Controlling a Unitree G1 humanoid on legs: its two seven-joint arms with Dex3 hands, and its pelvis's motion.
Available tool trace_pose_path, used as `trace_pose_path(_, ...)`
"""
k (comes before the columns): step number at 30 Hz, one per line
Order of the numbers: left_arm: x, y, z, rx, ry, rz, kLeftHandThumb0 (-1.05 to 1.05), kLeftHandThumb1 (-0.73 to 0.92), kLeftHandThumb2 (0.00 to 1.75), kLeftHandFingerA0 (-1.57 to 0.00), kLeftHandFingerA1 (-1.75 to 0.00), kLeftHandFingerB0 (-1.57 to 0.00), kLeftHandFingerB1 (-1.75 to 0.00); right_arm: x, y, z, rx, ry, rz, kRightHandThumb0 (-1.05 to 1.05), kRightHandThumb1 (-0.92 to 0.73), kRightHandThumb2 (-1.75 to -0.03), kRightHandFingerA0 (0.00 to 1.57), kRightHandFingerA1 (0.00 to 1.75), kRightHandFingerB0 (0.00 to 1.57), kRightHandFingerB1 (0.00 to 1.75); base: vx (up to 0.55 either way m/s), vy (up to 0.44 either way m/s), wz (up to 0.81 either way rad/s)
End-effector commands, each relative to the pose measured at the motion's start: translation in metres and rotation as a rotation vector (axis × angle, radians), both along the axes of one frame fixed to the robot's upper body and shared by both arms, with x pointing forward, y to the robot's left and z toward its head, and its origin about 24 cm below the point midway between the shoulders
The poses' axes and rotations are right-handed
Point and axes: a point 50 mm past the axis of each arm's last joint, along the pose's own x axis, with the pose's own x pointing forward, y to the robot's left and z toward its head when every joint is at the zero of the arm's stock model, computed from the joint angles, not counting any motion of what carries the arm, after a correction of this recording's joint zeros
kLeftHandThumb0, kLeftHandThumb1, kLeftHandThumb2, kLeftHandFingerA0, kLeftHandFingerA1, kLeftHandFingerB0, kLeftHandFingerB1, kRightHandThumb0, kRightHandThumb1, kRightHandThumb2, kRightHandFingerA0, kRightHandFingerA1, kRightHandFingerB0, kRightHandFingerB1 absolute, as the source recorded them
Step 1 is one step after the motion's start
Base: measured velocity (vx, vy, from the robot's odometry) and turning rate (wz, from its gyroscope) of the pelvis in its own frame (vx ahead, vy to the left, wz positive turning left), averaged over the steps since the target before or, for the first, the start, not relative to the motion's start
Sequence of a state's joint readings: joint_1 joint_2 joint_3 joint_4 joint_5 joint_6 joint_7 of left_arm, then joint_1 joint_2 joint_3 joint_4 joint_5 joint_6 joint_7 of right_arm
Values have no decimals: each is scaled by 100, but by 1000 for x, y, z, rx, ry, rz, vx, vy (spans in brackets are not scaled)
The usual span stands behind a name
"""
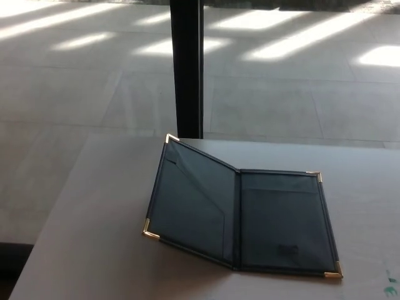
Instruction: The robot uses its left hand to push the cover of the diary kept in the middle of the desk to close it
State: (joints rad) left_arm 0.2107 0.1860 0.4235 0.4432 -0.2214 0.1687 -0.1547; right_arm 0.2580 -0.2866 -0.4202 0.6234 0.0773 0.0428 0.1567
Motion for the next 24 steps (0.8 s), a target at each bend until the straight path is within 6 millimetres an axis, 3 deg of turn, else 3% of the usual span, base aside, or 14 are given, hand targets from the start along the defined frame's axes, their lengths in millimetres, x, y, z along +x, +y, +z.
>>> trace_pose_path(1, 12, 19, 48, -415, -398, 353, -57, 86, 71, -6, -35, -6, -19, 1, -37, 40, 134, -282, -195, -73, -91, -67, 56, 62, 45, 43, 0, 0, 0)
trace_pose_path(4, 23, 24, 67, -345, -484, 444, -63, 92, 73, -8, -41, -5, -25, -1, -35, 42, 135, -284, -173, -72, -92, -68, 56, 61, 45, 42, 0, 0, 0)
trace_pose_path(5, 28, 26, 73, -316, -512, 472, -65, 92, 73, -9, -43, -6, -27, -1, -34, 41, 139, -282, -168, -68, -73, -110, 49, 67, 36, 54, 0, 0, 0)
trace_pose_path(6, 31, 29, 79, -297, -531, 486, -65, 92, 73, -9, -43, -6, -27, -2, -33, 39, 143, -282, -163, -68, -73, -110, 49, 67, 36, 54, 0, 0, 0)
trace_pose_path(7, 36, 29, 85, -286, -565, 504, -65, 92, 71, -9, -43, -8, -31, -1, -33, 40, 145, -286, -168, -73, -92, -68, 54, 61, 43, 42, 0, 0, 0)
trace_pose_path(8, 44, 28, 92, -285, -596, 497, -71, 92, 74, -4, -37, -10, -33, 0, -33, 42, 144, -291, -165, -73, -92, -68, 55, 64, 45, 42, 0, 0, 0)
trace_pose_path(9, 52, 27, 101, -297, -644, 483, -65, 91, 68, -10, -38, -9, -31, 1, -32, 43, 150, -296, -178, -67, -73, -112, 52, 70, 38, 56, 0, 0, 0)
trace_pose_path(12, 72, 12, 127, -313, -741, 372, -62, 92, 72, -8, -32, -7, -27, 2, -34, 42, 150, -288, -182, -68, -73, -111, 53, 70, 40, 57, 0, 0, 0)
trace_pose_path(13, 80, 7, 136, -317, -765, 329, -70, 74, 107, -4, -35, -1, -33, 2, -34, 43, 148, -288, -172, -73, -92, -68, 55, 65, 45, 46, 0, 0, 0)
trace_pose_path(20, 135, -41, 184, -462, -888, 138, -73, 88, 114, 0, -22, 0, -24, 3, -35, 44, 148, -293, -167, -72, -92, -68, 56, 64, 45, 43, 0, 0, 0)
trace_pose_path(21, 147, -51, 188, -519, -890, 108, -71, 92, 115, 0, -18, 0, -19, 3, -34, 43, 149, -294, -165, -78, -74, -91, 55, 67, 41, 52, 0, 0, 0)
trace_pose_path(22, 150, -53, 189, -528, -888, 97, -66, 92, 119, 0, -22, 0, -24, 4, -34, 43, 153, -296, -164, -77, -74, -91, 55, 68, 41, 52, 0, 0, 0)
trace_pose_path(23, 154, -58, 189, -534, -883, 86, -66, 92, 120, 0, -24, 0, -25, 4, -32, 44, 159, -302, -161, -72, -92, -68, 55, 64, 44, 45, 0, 0, 0)
trace_pose_path(24, 160, -66, 187, -559, -878, 102, -63, 92, 123, 0, -27, 0, -28, 5, -32, 45, 156, -303, -159, -73, -92, -68, 56, 64, 45, 45, 0, 0, 0)
